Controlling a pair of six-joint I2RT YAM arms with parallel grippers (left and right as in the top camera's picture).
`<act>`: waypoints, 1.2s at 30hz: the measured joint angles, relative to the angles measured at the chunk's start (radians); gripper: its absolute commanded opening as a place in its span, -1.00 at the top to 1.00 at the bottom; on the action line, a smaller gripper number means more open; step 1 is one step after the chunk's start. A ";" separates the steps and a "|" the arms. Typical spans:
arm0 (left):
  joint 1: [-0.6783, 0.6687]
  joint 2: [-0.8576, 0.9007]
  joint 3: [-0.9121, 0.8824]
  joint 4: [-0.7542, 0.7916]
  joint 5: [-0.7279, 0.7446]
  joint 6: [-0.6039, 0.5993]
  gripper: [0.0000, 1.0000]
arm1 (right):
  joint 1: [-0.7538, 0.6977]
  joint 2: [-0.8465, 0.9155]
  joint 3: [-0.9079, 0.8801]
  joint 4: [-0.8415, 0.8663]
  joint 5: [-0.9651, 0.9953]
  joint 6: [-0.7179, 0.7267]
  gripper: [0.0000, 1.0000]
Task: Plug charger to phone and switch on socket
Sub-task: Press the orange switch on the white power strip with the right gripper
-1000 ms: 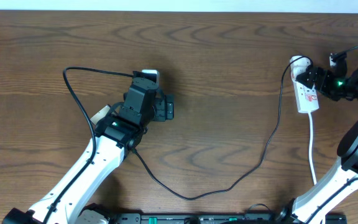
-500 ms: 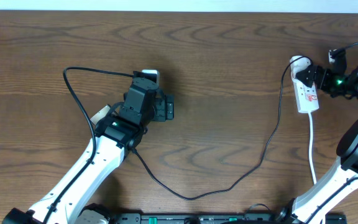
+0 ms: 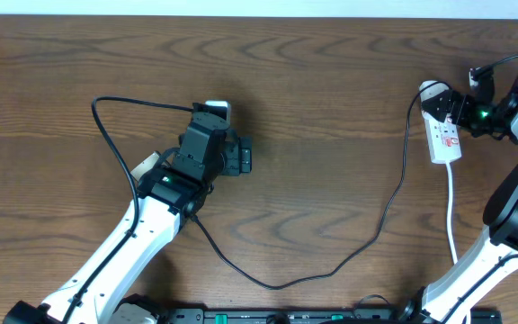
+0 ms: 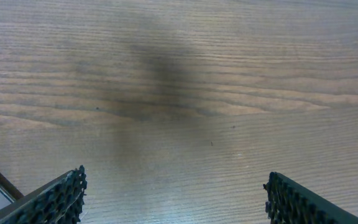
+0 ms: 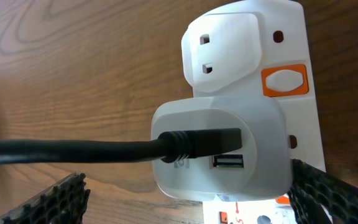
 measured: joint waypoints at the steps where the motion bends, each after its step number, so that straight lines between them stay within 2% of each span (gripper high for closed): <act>1: 0.000 0.000 0.000 0.000 0.000 0.000 -0.80 | 0.000 0.000 0.000 0.000 0.000 0.004 -0.99; 19: 0.000 0.000 0.000 0.000 0.000 0.000 -0.80 | 0.000 0.000 0.009 -0.048 0.045 0.025 -0.99; 36: 0.000 0.000 0.000 0.000 0.000 0.000 -0.80 | 0.019 0.002 0.010 -0.008 0.056 0.032 -0.99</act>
